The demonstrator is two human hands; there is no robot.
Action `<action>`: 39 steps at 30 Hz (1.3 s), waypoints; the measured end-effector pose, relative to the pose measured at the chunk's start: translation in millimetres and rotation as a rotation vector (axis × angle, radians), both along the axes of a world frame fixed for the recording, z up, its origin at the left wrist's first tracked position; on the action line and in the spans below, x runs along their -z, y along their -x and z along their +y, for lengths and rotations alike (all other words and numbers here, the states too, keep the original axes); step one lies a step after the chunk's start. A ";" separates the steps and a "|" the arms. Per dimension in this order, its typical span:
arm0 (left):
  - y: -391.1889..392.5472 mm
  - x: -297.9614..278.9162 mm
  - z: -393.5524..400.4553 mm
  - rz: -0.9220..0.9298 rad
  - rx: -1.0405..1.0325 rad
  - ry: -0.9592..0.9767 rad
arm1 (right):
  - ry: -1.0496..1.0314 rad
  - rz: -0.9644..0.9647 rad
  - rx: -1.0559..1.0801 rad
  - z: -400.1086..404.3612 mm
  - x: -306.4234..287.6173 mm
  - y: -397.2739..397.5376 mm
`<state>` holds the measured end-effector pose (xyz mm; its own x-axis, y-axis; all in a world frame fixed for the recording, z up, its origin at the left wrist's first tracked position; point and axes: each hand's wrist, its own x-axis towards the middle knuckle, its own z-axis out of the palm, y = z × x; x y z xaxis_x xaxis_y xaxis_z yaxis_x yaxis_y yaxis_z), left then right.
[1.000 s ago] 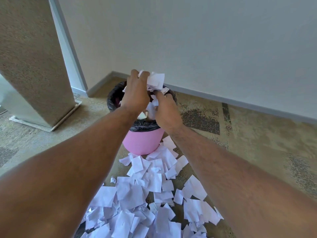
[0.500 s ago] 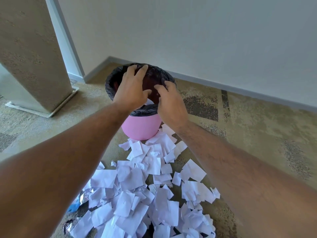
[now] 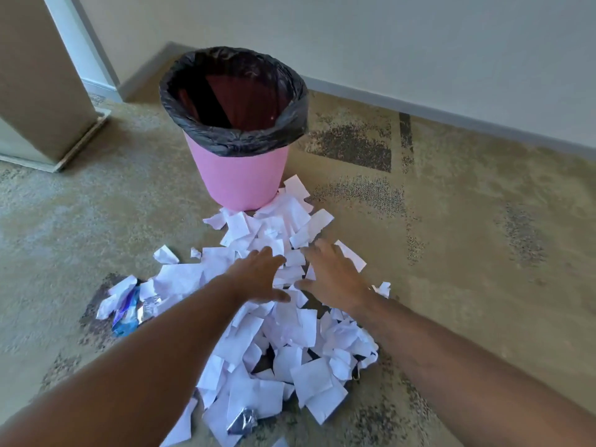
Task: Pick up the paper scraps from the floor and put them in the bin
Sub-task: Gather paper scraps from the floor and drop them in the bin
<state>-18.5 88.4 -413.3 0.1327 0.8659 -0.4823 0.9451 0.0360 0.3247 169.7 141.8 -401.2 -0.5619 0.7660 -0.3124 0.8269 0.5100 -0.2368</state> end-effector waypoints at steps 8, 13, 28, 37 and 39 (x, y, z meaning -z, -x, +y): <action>-27.7 49.4 -31.9 0.256 0.175 0.136 | 0.243 -0.375 -0.115 -73.5 56.4 -37.0; -37.0 63.0 -43.6 0.357 0.199 0.024 | 0.019 -0.287 -0.144 -87.2 67.0 -33.6; -37.4 54.8 -39.8 0.214 0.234 -0.111 | 0.022 -0.027 -0.138 -85.8 61.8 -34.8; -27.6 37.8 -21.7 0.029 0.034 -0.170 | 0.084 0.223 0.092 -69.7 47.5 -23.8; -20.8 29.2 -15.1 0.006 -0.015 -0.208 | 0.057 0.269 0.123 -62.3 38.0 -19.2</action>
